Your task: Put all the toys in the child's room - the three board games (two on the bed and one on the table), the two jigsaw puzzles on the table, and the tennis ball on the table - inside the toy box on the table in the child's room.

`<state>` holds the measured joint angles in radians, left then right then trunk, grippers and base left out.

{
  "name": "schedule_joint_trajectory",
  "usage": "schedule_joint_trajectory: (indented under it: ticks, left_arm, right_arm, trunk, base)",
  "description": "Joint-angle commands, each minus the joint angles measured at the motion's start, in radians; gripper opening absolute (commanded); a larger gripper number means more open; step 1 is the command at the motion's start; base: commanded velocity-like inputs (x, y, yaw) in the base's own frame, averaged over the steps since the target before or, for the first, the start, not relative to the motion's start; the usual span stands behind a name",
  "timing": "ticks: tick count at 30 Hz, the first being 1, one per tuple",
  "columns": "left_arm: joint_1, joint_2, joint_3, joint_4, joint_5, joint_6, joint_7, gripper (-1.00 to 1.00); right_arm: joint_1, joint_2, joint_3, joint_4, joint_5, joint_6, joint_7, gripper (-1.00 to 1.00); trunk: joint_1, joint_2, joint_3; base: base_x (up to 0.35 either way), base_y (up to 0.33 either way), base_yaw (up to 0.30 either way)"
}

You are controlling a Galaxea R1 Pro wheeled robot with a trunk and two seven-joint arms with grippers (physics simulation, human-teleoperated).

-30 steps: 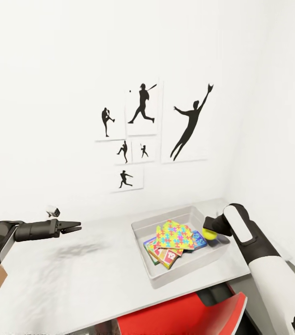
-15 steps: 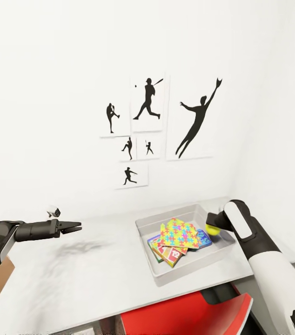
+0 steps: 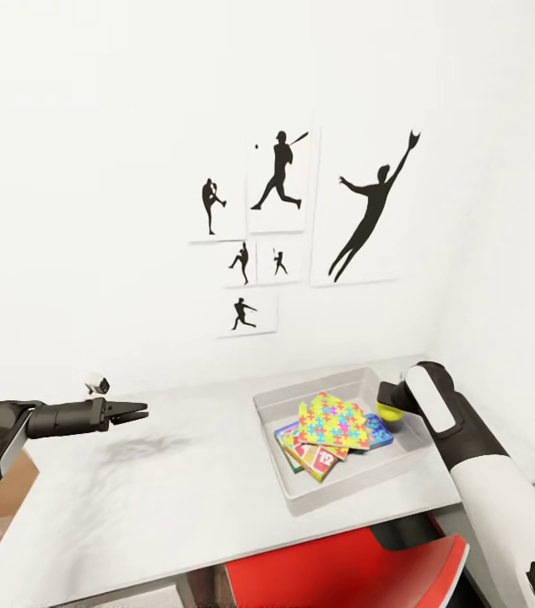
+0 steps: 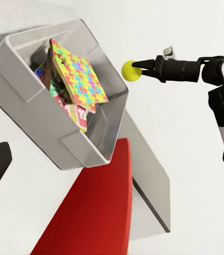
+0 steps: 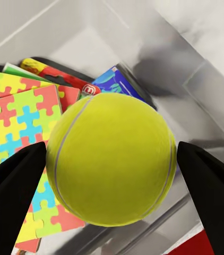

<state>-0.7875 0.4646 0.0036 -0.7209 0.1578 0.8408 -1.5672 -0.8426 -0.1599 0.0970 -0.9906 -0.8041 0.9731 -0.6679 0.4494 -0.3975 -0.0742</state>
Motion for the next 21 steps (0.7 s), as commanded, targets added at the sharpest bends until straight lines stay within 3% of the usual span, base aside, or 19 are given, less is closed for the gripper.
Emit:
schedule_joint_trajectory:
  ticks: [1, 21]
  left_arm:
    - [-0.001, 0.000, -0.001, 0.000, 0.000, 0.011, -0.004, 1.00]
    - [-0.001, 0.001, 0.000, 0.000, 0.000, 0.010, -0.004, 1.00]
  right_arm:
    - [-0.001, -0.001, 0.003, -0.001, -0.008, 0.001, -0.010, -1.00]
    - [0.002, -0.027, 0.004, 0.010, -0.004, 0.009, -0.007, -1.00]
  trunk:
    - [0.001, -0.003, -0.004]
    - [0.001, -0.003, -0.022]
  base:
    - [0.000, 0.000, 0.086]
    - [0.000, 0.000, 0.049]
